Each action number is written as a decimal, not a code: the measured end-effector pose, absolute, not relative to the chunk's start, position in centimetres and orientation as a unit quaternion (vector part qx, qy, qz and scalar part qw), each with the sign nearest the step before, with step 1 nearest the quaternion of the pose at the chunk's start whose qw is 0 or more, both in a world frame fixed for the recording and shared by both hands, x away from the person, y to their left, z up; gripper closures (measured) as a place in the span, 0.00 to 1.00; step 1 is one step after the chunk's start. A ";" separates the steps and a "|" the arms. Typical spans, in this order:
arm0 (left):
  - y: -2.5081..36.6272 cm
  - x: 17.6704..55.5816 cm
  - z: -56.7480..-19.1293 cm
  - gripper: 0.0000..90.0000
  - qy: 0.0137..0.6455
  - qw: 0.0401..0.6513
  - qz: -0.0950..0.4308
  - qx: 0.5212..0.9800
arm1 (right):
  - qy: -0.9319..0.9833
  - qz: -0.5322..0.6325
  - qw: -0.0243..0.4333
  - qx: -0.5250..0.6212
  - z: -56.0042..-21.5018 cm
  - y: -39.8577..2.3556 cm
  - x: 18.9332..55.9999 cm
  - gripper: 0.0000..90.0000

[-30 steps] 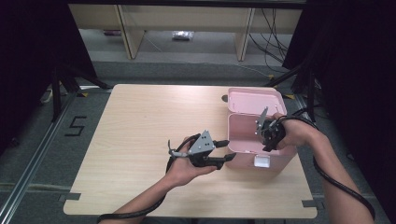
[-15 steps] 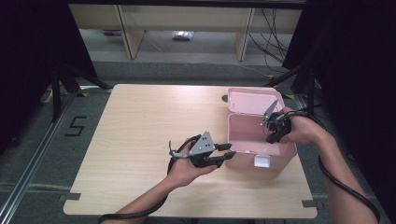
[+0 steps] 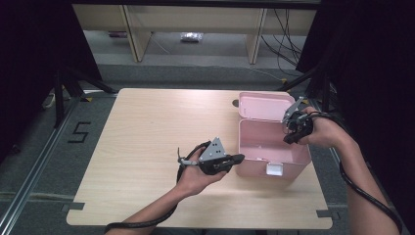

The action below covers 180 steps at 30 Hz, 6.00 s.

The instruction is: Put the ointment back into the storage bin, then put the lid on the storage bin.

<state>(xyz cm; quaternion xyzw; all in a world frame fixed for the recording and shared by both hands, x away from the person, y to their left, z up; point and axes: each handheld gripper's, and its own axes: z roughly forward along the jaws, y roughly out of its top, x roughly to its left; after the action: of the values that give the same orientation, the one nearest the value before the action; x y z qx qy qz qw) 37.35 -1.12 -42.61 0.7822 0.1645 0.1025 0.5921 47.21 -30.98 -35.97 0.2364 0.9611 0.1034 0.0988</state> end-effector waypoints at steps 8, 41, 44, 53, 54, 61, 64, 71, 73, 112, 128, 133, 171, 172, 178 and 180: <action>-1.6 36.9 -42.7 1.00 0.141 0.603 0.107 0.778 | 0.949 0.118 0.115 0.269 -34.9 -31.6 47.3 0.90; -4.2 36.6 -43.4 0.97 0.132 0.629 0.090 0.761 | 0.844 0.190 0.193 0.462 -33.3 -35.0 51.3 0.80; -4.3 36.6 -43.4 0.97 0.130 0.625 0.090 0.764 | 0.842 0.191 0.197 0.465 -33.4 -35.3 51.4 0.80; -5.3 36.3 -43.6 0.97 0.123 0.627 0.082 0.765 | 0.826 0.193 0.204 0.488 -33.6 -36.2 52.0 0.80; -5.4 36.3 -43.7 0.97 0.123 0.626 0.081 0.766 | 0.822 0.194 0.204 0.496 -33.7 -36.2 52.1 0.80; -6.3 36.3 -44.3 0.97 0.121 0.623 0.075 0.769 | 0.805 0.198 0.212 0.518 -34.0 -36.5 53.4 0.81; -6.7 36.2 -44.5 0.97 0.119 0.622 0.071 0.770 | 0.797 0.197 0.207 0.532 -34.3 -36.5 54.0 0.82; -7.5 36.5 -44.6 0.97 0.115 0.622 0.072 0.771 | 0.774 0.196 0.197 0.568 -35.4 -36.7 55.1 0.84; -7.8 36.5 -44.8 0.97 0.113 0.619 0.072 0.774 | 0.775 0.194 0.196 0.568 -35.7 -36.9 55.4 0.84; -10.3 37.1 -46.7 0.99 0.104 0.606 0.085 0.784 | 0.732 0.189 0.184 0.628 -37.1 -36.8 58.5 0.80; -10.3 37.1 -46.7 1.00 0.104 0.605 0.086 0.785 | 0.722 0.185 0.179 0.642 -38.2 -36.5 59.7 0.81; -10.3 37.1 -46.7 1.00 0.104 0.605 0.086 0.785 | 0.718 0.184 0.179 0.647 -38.5 -36.5 60.0 0.82; -10.3 37.1 -46.7 1.00 0.105 0.604 0.084 0.785 | 0.673 0.191 0.148 0.699 -39.0 -36.5 60.6 0.95; -10.3 37.1 -46.7 1.00 0.105 0.604 0.084 0.786 | 0.674 0.191 0.150 0.698 -38.9 -36.5 60.6 0.95; -10.5 37.1 -46.7 1.00 0.109 0.603 0.084 0.786 | 0.677 0.194 0.151 0.694 -38.6 -36.7 60.5 0.97; -10.5 37.0 -46.7 1.00 0.111 0.602 0.084 0.786 | 0.675 0.195 0.154 0.694 -38.6 -36.7 60.5 0.97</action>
<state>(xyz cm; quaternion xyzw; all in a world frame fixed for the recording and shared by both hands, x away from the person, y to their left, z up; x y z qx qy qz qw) 37.05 -10.48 -46.66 0.7860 0.1113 0.0844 0.6022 60.48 -36.68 -38.56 0.6942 0.6754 0.1954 0.1541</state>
